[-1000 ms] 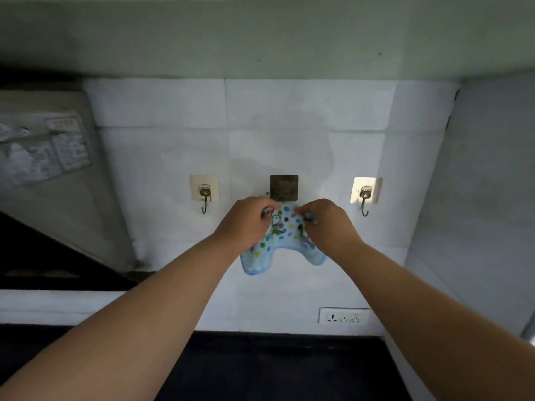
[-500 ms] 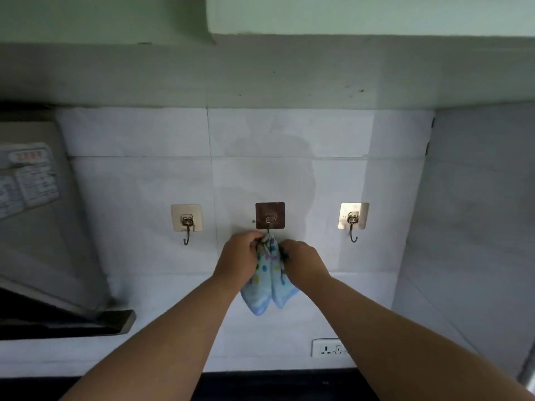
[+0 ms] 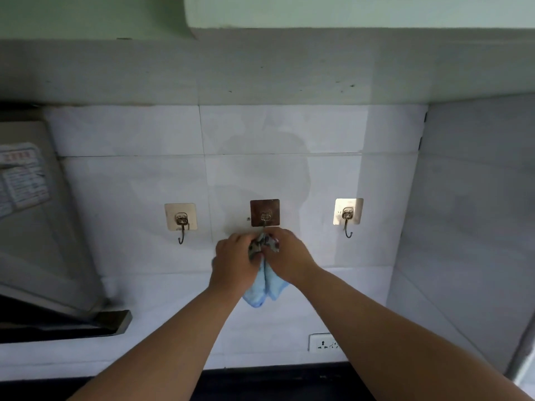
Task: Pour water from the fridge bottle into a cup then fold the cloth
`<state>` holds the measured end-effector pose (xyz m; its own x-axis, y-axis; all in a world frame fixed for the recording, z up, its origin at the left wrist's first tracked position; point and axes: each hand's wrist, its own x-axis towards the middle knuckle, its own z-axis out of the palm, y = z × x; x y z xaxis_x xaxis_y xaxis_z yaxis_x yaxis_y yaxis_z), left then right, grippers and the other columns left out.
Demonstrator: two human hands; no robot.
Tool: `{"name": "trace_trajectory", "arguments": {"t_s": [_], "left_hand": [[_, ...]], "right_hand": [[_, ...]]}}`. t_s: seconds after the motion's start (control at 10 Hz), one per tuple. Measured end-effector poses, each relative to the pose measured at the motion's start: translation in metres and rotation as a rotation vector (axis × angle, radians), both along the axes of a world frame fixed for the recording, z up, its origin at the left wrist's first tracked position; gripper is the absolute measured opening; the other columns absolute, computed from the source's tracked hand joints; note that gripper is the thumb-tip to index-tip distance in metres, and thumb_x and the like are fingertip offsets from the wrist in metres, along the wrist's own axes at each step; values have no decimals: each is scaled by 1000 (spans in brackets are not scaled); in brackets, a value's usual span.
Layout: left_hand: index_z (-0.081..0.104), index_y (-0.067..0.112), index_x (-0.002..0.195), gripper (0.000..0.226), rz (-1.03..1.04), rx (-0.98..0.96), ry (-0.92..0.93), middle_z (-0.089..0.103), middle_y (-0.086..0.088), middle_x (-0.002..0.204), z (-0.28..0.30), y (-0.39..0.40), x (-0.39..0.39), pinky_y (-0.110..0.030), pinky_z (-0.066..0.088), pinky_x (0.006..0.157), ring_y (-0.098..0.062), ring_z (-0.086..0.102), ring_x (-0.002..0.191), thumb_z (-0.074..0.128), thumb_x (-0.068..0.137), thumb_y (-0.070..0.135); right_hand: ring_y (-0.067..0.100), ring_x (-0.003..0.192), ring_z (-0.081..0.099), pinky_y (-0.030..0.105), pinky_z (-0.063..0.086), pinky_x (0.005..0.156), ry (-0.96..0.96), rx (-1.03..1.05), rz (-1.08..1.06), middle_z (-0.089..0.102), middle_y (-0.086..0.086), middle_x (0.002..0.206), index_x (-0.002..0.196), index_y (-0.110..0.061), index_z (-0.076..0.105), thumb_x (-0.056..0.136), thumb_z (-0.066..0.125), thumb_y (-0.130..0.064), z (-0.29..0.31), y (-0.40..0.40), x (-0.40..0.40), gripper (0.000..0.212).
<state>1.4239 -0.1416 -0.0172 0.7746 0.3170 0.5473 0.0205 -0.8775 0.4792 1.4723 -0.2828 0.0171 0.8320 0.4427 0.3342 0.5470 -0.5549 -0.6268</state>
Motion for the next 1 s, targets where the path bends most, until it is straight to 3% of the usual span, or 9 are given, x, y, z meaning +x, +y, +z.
{"name": "trace_trajectory", "arguments": {"t_s": [0.1, 0.3, 0.4, 0.5, 0.6, 0.7, 0.8, 0.9, 1.0], "left_hand": [[69, 30, 122, 23, -49, -88, -14, 74, 4, 118, -3, -4, 0, -31, 53, 93, -20, 70, 107, 55, 103, 31], [64, 33, 109, 13, -16, -170, 185, 71, 6, 101, 0, -12, 9, -22, 43, 79, -21, 69, 101, 51, 107, 34], [64, 27, 119, 19, -40, -153, 276, 72, -2, 108, 8, -13, 8, -26, 45, 83, -28, 70, 108, 50, 108, 30], [61, 23, 128, 29, -64, -89, 390, 71, -4, 122, 23, -22, -6, -28, 41, 89, -29, 67, 114, 46, 108, 37], [61, 21, 131, 30, -81, -115, 350, 70, -4, 126, 43, -34, -34, -28, 44, 89, -27, 67, 114, 51, 105, 30], [54, 19, 144, 43, -91, -168, 291, 64, -5, 140, 54, -35, -72, -30, 48, 97, -25, 62, 122, 57, 101, 21], [46, 26, 152, 54, -89, -212, 276, 51, 2, 152, 55, -34, -115, -26, 43, 101, -17, 53, 135, 62, 101, 26], [48, 29, 151, 49, -80, -169, 276, 49, 6, 153, 45, -34, -157, -27, 42, 106, -12, 51, 137, 60, 103, 34], [51, 32, 147, 43, -36, -183, 243, 51, 7, 151, 43, -43, -197, -25, 40, 106, -10, 52, 134, 56, 105, 39]], "right_hand": [[29, 121, 65, 38, 50, 106, 31, -64, -19, 64, 7, 136, 141, -20, 58, 102, 51, -26, 0, 5, -6, 40], [32, 126, 62, 46, 49, 110, 111, -239, 42, 55, 8, 148, 158, -21, 32, 97, 65, -30, 0, 2, -3, 70], [27, 127, 61, 38, 47, 112, 106, -572, 79, 51, 2, 147, 164, -15, 6, 61, 93, -32, 8, -4, 1, 136], [25, 127, 59, 37, 48, 111, 83, -461, 76, 51, 3, 148, 162, -15, 16, 78, 83, -28, 19, -16, -13, 108], [34, 133, 57, 45, 49, 110, 108, -228, 51, 48, 13, 151, 159, -16, 27, 90, 70, -19, 32, -37, -38, 81], [35, 122, 64, 48, 56, 100, 71, -225, 86, 58, 15, 143, 150, -7, 41, 88, 73, -8, 36, -53, -62, 70], [34, 118, 65, 42, 54, 98, 88, -178, 80, 63, 14, 138, 142, -8, 51, 96, 65, -17, 29, -70, -78, 49], [27, 127, 60, 34, 48, 96, 137, -155, 67, 58, 6, 146, 151, -20, 45, 102, 59, -36, 10, -91, -96, 53], [23, 131, 58, 37, 49, 102, 128, -154, -1, 55, -1, 152, 155, -29, 39, 102, 57, -49, -5, -118, -118, 59]]}}
